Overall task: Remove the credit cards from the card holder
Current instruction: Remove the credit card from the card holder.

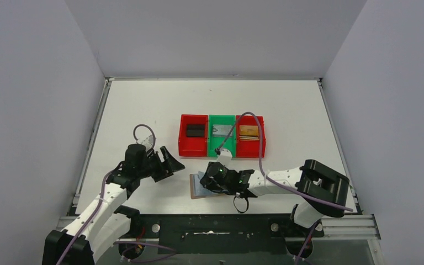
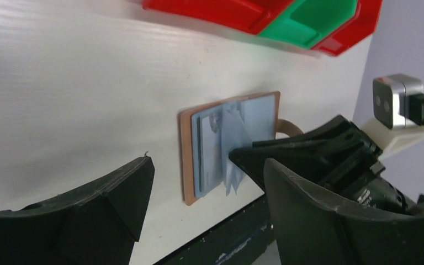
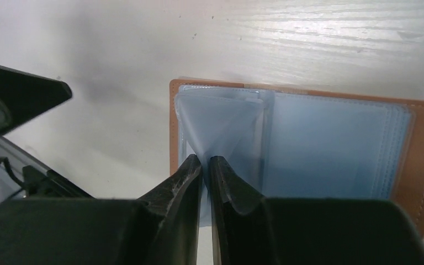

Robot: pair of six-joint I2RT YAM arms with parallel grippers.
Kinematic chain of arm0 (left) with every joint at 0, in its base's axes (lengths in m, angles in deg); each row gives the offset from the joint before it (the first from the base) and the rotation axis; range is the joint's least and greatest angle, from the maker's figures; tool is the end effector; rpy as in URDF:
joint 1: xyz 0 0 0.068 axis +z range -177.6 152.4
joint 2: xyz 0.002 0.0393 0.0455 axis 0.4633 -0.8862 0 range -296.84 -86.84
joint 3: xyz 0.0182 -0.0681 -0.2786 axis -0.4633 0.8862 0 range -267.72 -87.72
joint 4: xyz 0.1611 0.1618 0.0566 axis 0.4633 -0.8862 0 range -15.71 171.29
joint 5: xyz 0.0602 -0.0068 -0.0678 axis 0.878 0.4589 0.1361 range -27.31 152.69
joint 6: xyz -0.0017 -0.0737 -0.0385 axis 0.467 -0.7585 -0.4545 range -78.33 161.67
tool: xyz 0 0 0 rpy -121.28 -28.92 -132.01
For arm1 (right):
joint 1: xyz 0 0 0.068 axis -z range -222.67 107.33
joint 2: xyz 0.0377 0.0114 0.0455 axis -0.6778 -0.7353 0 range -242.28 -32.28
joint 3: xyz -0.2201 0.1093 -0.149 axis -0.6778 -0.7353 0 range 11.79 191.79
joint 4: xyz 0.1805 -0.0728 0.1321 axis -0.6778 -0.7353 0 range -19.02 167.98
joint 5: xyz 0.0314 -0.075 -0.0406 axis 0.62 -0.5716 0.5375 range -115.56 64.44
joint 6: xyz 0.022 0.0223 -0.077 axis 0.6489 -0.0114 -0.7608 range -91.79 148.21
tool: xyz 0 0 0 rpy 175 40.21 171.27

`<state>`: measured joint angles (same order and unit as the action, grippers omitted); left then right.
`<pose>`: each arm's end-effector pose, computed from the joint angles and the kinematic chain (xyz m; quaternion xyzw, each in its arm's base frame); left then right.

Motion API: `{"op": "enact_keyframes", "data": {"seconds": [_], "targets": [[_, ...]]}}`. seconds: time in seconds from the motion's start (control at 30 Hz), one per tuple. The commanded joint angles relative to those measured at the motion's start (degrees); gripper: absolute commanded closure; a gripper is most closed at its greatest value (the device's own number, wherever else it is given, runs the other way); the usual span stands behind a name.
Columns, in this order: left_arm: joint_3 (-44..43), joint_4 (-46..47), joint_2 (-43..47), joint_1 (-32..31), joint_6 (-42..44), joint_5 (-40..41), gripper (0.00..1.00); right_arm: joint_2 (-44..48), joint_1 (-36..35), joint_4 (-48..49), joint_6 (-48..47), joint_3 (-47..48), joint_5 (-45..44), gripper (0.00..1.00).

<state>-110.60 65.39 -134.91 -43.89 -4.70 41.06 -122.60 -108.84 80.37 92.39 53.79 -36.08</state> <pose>0.1478 -0.0712 0.1900 -0.1570 0.8837 -0.3573 0.2585 0.1380 0.2798 0.1661 0.0184 0.9235 0.3033 0.2340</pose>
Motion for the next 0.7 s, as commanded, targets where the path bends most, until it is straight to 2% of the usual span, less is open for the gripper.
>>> {"op": "enact_keyframes", "data": {"seconds": [0.0, 0.27, 0.4, 0.67], "targets": [[2.3, 14.5, -1.8, -2.8, -2.1, -11.6, 0.28, 3.9, 1.6, 13.9, 4.2, -5.7, 2.5, 0.88], [2.9, 23.8, -7.8, -15.5, -4.7, -4.8, 0.29, 5.1, 2.6, 16.4, 6.1, -8.7, 2.7, 0.87], [3.9, 26.9, -11.1, -18.5, -5.1, -2.0, 0.31, 5.3, 2.7, 16.3, 6.5, -9.2, 2.5, 0.87], [5.7, 33.5, -17.8, -22.2, -5.2, -1.9, 0.4, 5.4, 2.8, 16.9, 7.2, -10.0, 2.2, 0.86]]}}
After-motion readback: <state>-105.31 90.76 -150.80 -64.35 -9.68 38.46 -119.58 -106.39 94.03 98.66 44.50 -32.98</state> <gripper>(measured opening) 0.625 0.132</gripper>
